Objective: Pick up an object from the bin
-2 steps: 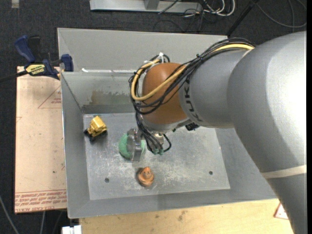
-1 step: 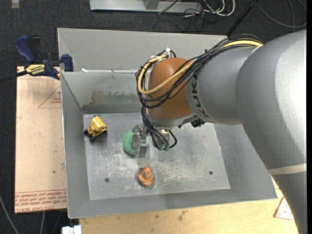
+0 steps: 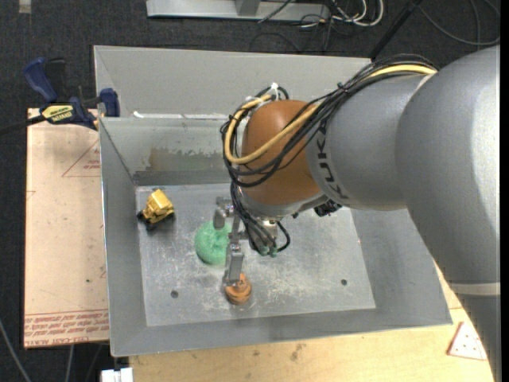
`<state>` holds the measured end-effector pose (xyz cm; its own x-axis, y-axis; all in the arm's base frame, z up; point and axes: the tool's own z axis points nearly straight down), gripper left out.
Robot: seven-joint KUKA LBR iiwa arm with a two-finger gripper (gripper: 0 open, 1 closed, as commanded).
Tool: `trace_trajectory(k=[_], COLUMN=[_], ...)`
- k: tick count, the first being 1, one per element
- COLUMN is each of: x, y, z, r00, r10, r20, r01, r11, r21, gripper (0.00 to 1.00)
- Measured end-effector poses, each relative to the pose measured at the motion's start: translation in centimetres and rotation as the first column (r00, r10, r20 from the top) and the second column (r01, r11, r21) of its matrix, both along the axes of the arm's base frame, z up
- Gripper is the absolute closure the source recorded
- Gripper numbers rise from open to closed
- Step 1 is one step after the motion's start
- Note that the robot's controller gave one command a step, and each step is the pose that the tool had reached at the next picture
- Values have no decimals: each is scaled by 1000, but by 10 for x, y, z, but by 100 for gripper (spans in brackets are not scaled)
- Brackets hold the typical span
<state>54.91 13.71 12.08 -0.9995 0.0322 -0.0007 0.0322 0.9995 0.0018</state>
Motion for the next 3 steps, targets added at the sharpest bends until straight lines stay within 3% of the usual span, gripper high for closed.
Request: trace_trajectory(k=[2,3], x=[6,15], y=[-2,-9], z=[-11,-46], r00=[1000,995], r10=[26,-98], r20=[0,15], r01=[-26,98], r11=[1000,995], r21=[-1,4], gripper=[0,100])
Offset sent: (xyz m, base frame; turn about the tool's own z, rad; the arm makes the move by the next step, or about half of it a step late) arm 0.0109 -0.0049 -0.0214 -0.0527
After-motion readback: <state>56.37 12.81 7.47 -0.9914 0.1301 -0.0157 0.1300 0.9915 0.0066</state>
